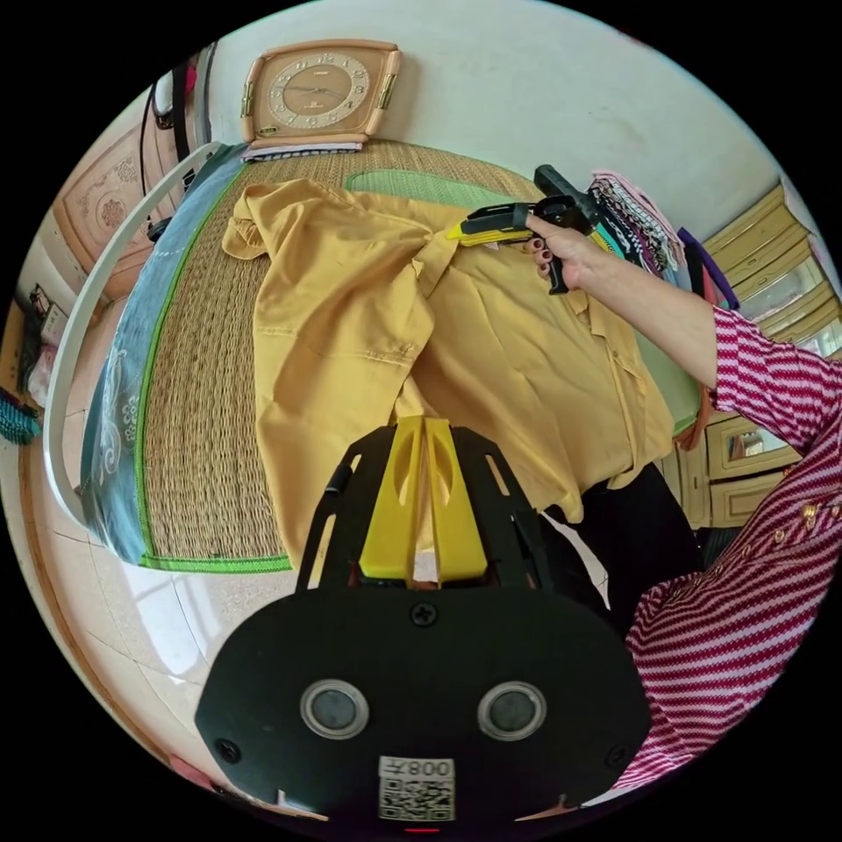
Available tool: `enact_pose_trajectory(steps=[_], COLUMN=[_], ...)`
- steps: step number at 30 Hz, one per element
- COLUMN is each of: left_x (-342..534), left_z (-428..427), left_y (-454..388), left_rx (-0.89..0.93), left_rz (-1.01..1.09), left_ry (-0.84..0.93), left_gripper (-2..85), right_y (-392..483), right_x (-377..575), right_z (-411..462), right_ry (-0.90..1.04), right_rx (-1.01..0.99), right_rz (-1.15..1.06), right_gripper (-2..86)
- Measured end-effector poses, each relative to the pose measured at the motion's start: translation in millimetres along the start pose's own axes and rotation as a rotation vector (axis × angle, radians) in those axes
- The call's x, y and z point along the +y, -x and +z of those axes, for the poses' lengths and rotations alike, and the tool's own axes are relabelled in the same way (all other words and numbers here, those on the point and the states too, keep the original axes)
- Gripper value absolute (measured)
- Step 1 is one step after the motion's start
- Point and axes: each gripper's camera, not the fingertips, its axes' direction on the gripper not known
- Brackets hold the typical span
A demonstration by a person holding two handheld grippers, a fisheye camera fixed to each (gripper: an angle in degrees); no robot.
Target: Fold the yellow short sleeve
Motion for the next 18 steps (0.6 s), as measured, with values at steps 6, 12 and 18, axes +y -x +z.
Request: enact_pose_trajectory(steps=[6,12,18], left_x=[20.0,37.7,54.5], left_z=[0.1,30.0,41.1], left_y=[-2.3,-2.5,-4.7], left_rx=[-0.031,-0.037,-0.111], left_rz=[0.018,-0.028,-0.046], left_ry=[-0.034,-0.018,-0.026], left_gripper=[4.1,8.8,7.6], right_y=[1.9,-6.5,-22.7], right_x=[-1.6,-3.0,-5.7], right_z=[-48.6,-70.1,-74.0], right_ry=[-0.054,-0.059,-0.056], right_rx=[-0.051,-0.06,-0.091], right_rz=[-0.047,-0.048,-0.032], right_gripper=[0.4,0.4,0.4])
